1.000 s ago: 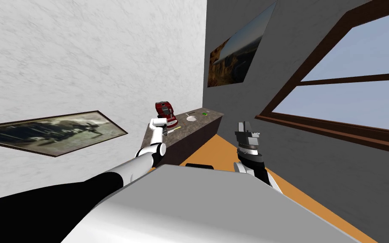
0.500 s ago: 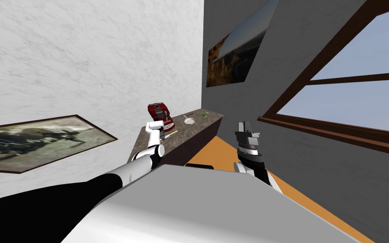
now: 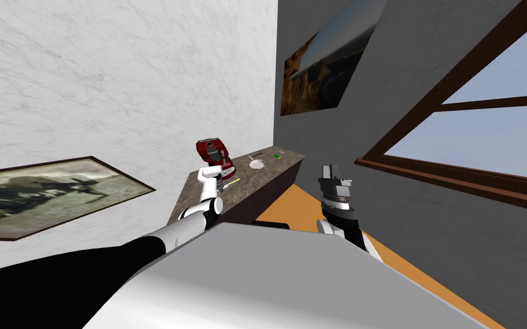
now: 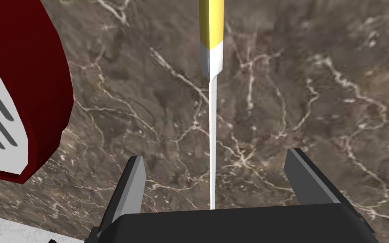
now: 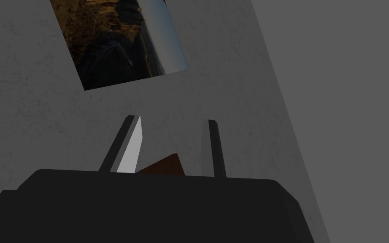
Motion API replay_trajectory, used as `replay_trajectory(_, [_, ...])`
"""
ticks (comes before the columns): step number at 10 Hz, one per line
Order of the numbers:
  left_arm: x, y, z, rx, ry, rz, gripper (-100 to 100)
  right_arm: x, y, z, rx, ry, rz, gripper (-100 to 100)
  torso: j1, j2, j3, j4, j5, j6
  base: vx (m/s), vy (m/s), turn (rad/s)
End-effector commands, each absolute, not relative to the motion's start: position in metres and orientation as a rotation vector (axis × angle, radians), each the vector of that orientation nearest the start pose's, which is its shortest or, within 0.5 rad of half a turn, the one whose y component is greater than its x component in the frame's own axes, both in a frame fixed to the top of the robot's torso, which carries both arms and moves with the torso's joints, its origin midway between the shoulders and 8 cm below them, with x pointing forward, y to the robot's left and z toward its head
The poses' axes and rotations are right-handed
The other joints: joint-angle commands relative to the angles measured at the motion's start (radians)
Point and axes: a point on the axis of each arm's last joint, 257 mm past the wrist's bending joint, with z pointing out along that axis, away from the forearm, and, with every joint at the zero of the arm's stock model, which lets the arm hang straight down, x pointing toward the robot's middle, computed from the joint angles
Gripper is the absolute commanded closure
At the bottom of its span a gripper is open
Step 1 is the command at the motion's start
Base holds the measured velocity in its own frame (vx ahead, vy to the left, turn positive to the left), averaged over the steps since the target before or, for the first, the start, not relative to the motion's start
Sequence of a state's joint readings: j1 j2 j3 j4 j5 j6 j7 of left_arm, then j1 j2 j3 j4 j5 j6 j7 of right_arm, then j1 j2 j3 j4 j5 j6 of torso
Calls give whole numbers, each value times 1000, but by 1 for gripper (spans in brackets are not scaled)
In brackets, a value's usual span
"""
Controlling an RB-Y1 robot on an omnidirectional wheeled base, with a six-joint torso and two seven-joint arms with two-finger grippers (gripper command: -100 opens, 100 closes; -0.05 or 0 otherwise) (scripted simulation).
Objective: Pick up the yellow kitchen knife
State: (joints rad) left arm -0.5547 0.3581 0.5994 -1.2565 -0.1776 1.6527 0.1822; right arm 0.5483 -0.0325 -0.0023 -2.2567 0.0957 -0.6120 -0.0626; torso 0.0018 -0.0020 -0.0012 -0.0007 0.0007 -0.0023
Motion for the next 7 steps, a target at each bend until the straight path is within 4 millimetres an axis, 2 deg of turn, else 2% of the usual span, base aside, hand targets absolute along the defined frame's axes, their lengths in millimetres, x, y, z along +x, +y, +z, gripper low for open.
replay_trajectory(1, [422, 508, -318, -2572, 1167, -7, -100, 328, -265, 18, 558, 658, 1301, 0, 0, 0, 0, 0, 0, 0, 6, 9, 20])
replay_trajectory(2, [422, 508, -315, -2575, 1166, -3, -100, 328, -265, 18, 558, 658, 1301, 0, 0, 0, 0, 0, 0, 0, 0, 0, 0])
replay_trajectory(3, [422, 508, -315, -2573, 1166, -5, 100, 328, -265, 18, 558, 658, 1302, 0, 0, 1, 1, 0, 0, 0, 0, 0, 0])
replay_trajectory(7, [423, 509, -314, -2571, 1163, -7, 100, 328, -265, 18, 558, 658, 1302, 0, 1, 0, -1, -1, 2, 0, 0, 0, 0])
